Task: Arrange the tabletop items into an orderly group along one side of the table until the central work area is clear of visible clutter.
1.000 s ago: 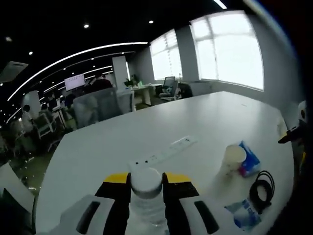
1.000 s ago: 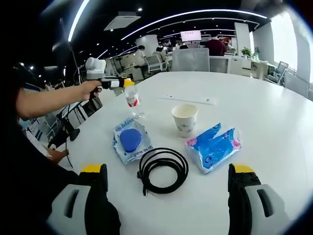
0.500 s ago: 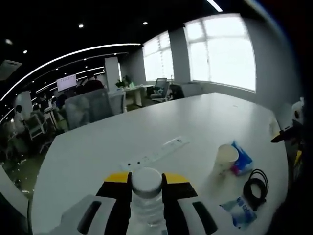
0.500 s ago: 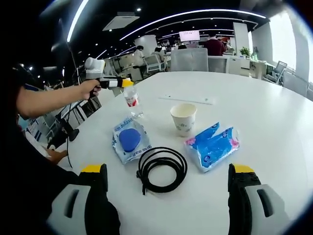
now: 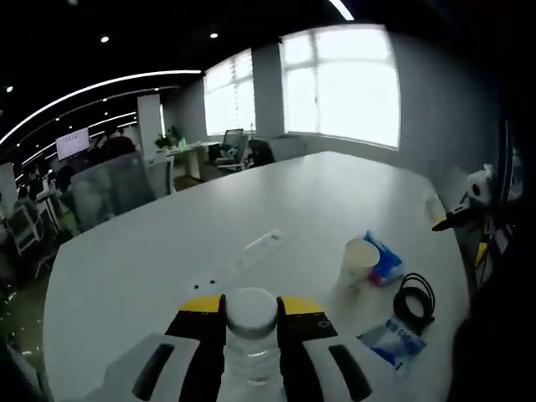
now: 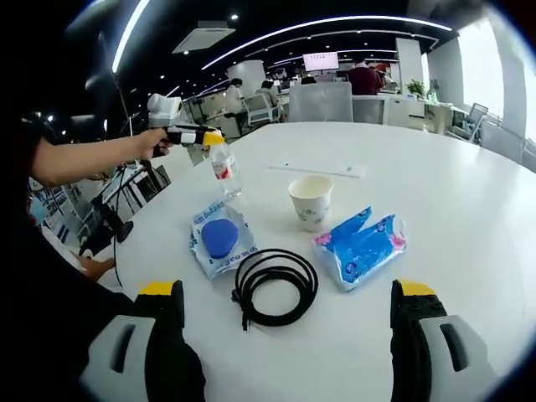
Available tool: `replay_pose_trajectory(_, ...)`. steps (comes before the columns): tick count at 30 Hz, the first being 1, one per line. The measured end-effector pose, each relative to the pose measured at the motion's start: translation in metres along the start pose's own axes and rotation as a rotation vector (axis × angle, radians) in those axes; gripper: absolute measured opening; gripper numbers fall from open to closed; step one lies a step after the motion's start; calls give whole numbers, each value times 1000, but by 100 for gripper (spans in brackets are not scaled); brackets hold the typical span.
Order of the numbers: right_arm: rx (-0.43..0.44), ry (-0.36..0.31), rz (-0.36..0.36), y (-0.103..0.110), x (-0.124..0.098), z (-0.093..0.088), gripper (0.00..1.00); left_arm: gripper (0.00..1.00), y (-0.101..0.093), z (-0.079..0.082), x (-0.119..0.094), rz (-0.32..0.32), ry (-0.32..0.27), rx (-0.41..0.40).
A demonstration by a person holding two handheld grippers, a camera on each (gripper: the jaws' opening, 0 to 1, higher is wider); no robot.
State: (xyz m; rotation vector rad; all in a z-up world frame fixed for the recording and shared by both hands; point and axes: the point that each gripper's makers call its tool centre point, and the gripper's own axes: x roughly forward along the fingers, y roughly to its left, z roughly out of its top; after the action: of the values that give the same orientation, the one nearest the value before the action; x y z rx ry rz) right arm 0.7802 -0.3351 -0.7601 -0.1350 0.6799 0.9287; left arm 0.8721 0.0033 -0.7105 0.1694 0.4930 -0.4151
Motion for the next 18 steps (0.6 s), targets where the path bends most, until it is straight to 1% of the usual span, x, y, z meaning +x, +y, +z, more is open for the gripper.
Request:
replay_pose_trajectory(1, -1, 0, 0, 0, 0, 0, 100, 20, -3, 2, 0, -27, 4, 14)
replay_pose_trajectory(5, -3, 2, -3, 0, 0, 1, 100, 20, -6, 5, 1, -85, 18, 53)
replay_pose_trajectory(7, -5, 2, -7, 0, 0, 1, 100, 20, -11, 6, 2, -130, 24, 96)
replay_pose_trajectory(9, -4, 5, -8, 0, 0, 1, 100, 20, -10, 6, 3, -138, 32, 96)
replay_pose_trajectory(14, -5, 11, -10, 1, 1, 0, 100, 20, -18, 8, 4, -210, 39, 146)
replay_pose_trajectory(18, -9, 13, -10, 2, 1, 1, 100, 20, -12, 2, 8, -258, 78, 169)
